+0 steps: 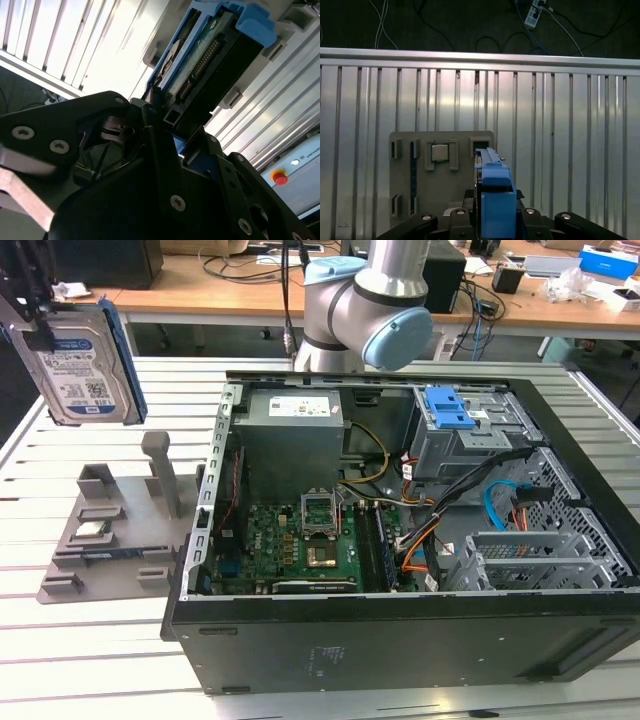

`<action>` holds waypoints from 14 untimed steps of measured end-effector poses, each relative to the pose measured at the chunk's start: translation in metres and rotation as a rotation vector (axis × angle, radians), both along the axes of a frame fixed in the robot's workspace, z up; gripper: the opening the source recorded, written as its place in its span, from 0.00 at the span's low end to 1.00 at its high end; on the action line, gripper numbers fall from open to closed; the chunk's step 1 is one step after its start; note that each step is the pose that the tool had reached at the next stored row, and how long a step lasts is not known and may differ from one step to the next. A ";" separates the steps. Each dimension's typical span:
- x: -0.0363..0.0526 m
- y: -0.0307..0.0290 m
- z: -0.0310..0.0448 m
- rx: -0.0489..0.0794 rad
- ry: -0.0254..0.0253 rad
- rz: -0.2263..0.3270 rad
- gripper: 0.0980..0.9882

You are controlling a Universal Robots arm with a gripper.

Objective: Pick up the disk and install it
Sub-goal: 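Pick up the disk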

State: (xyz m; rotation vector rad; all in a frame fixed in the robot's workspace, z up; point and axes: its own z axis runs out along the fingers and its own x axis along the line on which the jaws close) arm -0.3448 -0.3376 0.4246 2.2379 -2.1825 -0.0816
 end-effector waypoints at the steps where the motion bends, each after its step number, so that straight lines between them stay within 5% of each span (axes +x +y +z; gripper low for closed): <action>1: 0.0000 0.0000 0.0015 0.000 0.0000 0.000 0.30; 14: 0.0002 0.0001 0.0243 0.000 0.0015 0.000 0.30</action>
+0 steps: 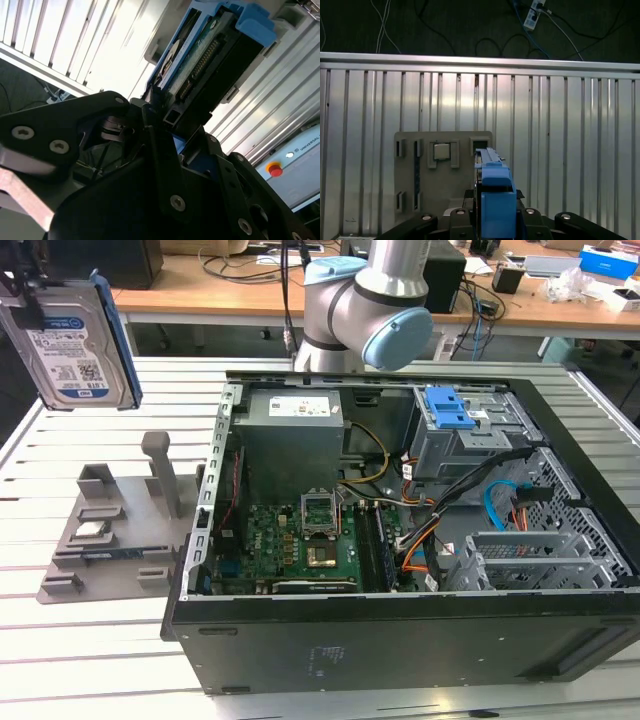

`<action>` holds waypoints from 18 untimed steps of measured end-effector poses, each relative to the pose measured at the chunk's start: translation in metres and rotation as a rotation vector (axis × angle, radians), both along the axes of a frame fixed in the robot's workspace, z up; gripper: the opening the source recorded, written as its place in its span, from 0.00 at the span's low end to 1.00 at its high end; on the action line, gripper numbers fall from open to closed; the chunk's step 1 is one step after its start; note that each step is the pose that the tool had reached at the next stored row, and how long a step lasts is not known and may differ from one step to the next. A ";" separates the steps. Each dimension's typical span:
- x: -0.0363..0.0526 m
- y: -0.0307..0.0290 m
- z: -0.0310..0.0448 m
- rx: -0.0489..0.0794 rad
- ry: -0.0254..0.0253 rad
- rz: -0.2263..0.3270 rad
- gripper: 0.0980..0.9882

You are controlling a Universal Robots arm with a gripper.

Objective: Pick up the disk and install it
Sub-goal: 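Pick up the disk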

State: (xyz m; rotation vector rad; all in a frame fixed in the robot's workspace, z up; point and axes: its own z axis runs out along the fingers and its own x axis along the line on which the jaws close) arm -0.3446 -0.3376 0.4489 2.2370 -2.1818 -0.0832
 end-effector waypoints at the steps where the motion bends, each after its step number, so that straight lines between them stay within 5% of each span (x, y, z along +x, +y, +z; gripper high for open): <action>1: 0.0000 0.0000 0.0013 0.000 0.0001 0.000 0.30; 18: 0.0007 0.0007 0.0368 0.000 0.0034 0.000 0.30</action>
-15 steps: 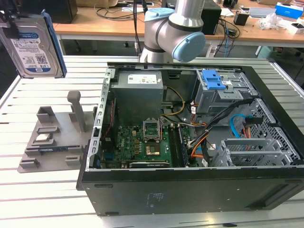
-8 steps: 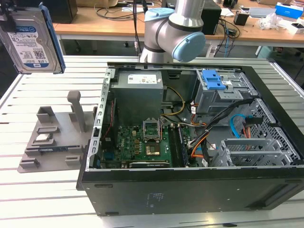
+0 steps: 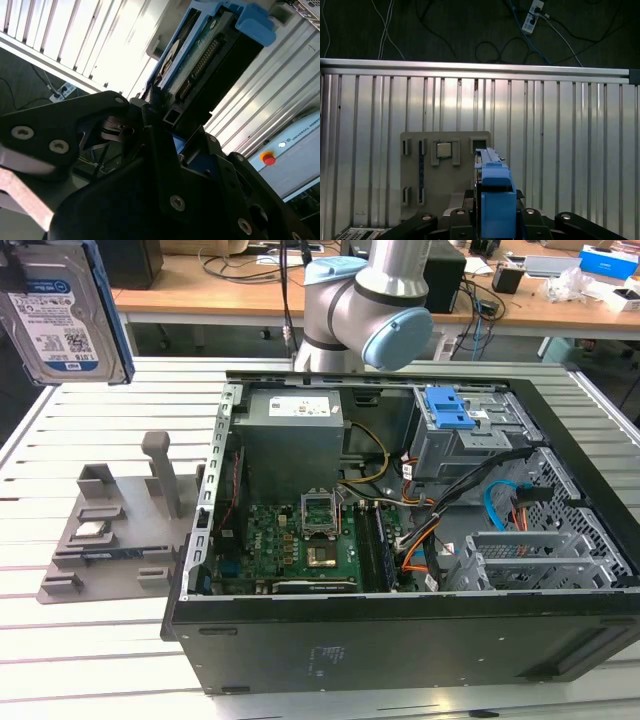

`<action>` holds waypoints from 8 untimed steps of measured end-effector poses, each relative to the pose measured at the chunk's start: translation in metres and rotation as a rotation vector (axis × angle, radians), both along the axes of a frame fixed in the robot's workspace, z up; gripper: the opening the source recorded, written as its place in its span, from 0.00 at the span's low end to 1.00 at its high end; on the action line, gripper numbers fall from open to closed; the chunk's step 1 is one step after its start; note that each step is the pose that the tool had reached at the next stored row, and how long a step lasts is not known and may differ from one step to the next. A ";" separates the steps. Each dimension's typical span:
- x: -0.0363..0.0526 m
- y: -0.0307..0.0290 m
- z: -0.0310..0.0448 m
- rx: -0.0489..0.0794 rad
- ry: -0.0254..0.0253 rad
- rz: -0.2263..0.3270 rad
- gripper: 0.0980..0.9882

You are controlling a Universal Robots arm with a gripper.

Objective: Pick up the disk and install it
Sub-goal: 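Pick up the disk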

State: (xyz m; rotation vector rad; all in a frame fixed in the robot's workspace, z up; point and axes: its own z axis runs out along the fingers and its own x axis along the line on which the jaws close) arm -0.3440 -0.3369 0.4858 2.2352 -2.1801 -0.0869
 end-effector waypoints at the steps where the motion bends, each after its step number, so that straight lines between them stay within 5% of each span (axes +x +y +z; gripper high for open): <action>1: 0.0001 0.0001 0.0039 0.000 0.0003 0.000 0.30; 8: 0.0003 0.0006 0.0204 0.000 0.0019 0.000 0.30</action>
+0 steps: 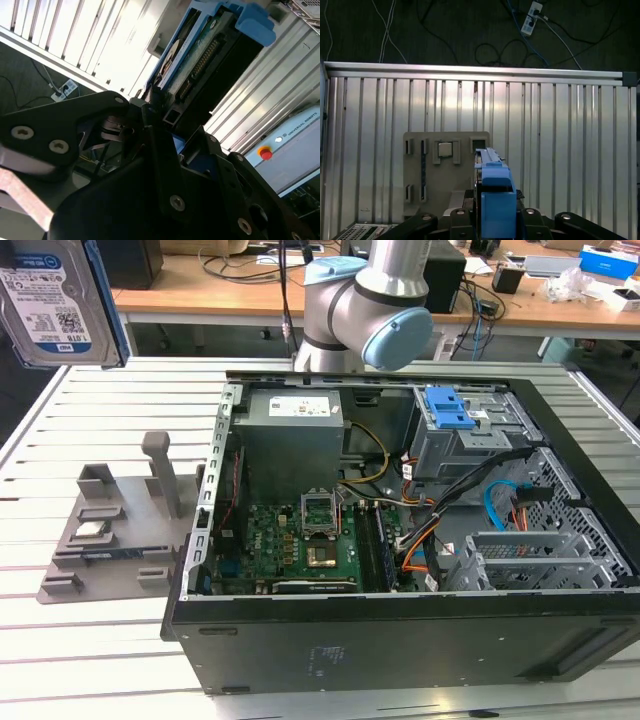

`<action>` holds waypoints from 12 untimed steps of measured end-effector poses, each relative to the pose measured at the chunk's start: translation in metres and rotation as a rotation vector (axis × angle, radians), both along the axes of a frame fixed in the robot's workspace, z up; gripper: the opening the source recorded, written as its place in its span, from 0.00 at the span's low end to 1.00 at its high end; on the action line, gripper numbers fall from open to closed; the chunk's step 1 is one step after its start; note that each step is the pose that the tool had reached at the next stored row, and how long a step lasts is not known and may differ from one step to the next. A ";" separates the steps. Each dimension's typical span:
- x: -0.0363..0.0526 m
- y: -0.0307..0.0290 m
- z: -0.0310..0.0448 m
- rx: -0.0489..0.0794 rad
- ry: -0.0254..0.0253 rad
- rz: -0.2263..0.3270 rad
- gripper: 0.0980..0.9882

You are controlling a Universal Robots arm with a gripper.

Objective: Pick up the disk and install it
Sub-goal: 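Pick up the disk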

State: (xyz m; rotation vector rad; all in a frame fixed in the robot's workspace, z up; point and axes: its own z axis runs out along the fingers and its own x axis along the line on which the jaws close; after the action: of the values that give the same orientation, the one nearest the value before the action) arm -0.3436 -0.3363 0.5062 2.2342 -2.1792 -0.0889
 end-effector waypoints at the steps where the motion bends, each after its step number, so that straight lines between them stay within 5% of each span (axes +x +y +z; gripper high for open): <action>1: 0.0000 0.0000 0.0021 0.000 0.0002 0.000 0.30; 12: 0.0003 0.0002 0.0204 0.000 0.0023 0.000 0.30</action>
State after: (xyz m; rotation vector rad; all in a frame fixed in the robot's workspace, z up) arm -0.3433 -0.3361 0.5265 2.2330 -2.1781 -0.0914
